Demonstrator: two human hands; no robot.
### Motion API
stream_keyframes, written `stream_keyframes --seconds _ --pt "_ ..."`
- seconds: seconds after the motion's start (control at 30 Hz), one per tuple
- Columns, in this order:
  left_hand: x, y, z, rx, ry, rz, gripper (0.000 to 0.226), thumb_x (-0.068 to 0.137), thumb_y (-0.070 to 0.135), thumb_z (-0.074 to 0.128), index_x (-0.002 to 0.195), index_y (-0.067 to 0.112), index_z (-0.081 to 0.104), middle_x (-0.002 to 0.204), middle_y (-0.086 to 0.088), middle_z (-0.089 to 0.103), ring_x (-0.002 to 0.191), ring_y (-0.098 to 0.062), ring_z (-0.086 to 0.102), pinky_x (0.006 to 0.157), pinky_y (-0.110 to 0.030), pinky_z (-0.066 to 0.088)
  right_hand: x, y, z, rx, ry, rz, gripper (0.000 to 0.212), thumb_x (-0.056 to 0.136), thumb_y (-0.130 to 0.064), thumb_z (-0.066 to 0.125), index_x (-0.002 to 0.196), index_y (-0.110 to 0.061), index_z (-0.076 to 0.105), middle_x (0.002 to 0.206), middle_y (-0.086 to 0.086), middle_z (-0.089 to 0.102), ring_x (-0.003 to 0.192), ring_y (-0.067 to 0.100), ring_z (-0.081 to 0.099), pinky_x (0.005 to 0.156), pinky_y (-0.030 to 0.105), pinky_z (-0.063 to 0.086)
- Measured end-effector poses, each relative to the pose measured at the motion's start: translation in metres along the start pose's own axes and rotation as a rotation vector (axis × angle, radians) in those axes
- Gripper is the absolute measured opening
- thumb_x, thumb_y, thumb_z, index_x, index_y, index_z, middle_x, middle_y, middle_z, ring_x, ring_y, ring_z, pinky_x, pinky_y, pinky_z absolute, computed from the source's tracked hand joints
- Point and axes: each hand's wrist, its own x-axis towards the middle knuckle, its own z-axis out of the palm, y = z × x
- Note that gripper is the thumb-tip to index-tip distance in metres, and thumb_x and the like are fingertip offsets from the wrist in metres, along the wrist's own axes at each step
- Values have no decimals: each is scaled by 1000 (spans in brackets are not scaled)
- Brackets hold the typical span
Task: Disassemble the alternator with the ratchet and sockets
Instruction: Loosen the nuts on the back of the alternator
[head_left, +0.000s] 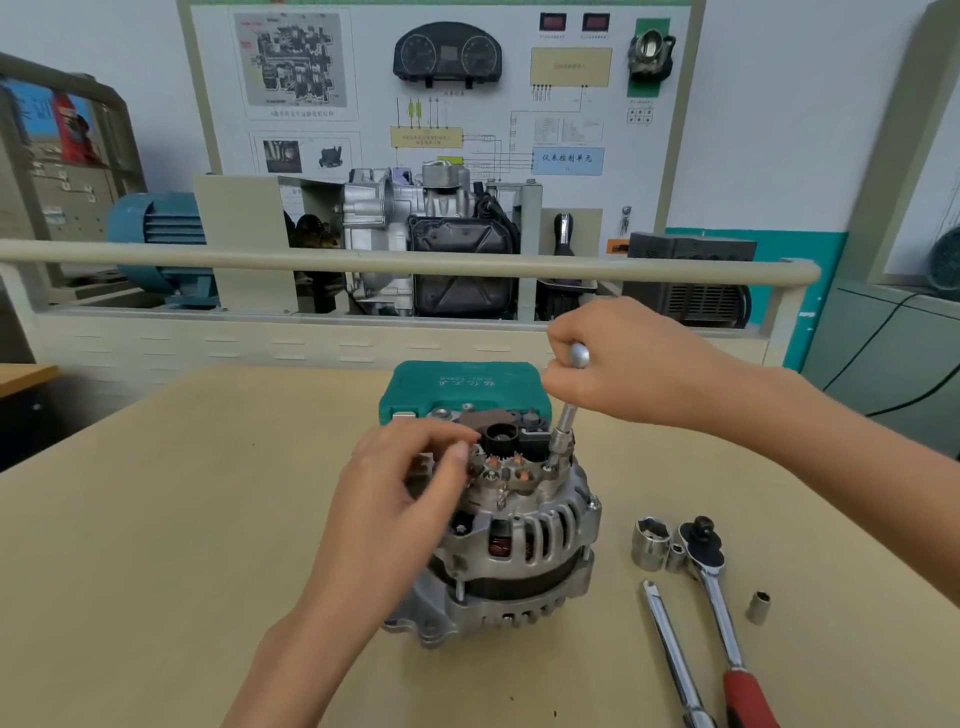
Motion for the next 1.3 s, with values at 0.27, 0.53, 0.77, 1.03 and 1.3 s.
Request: stream_keyframes --seconds 0.27,0.53,0.77,1.03,1.3 --pt "-22 0 5 75 139 172 11 87 21 63 90 30 68 94 18 61 98 -1 52 81 -13 40 6 -6 0 -170 -5 -72 26 84 -24 48 60 -18 40 64 -2 50 58 9 43 45 25 24" --pt "-42 21 25 171 139 547 15 83 22 58 87 23 73 83 12 65 81 -6 57 77 -19 42 5 -12 -1 -283 42 -314 32 82 -28 47 56 -21 30 50 -5 37 47 6 33 46 27 26" --pt "15 22 -13 -239 -11 -115 19 85 19 65 91 37 71 91 25 70 88 7 63 80 -13 45 10 -5 7 -76 74 -357 41 90 -32 50 55 -22 30 46 -6 35 46 9 36 53 32 32" --pt "44 34 9 -210 -498 -45 14 86 13 66 98 15 74 95 9 74 95 0 65 88 -15 47 11 -2 12 3 119 -341 46 92 -27 52 53 -26 28 45 -7 32 44 8 35 51 30 30" --pt "43 31 21 -264 -379 -59 2 81 9 71 80 10 73 72 0 73 69 -4 64 72 -24 52 10 -27 13 -318 119 12 36 93 -26 40 60 -17 31 58 -2 34 54 18 40 46 28 25"
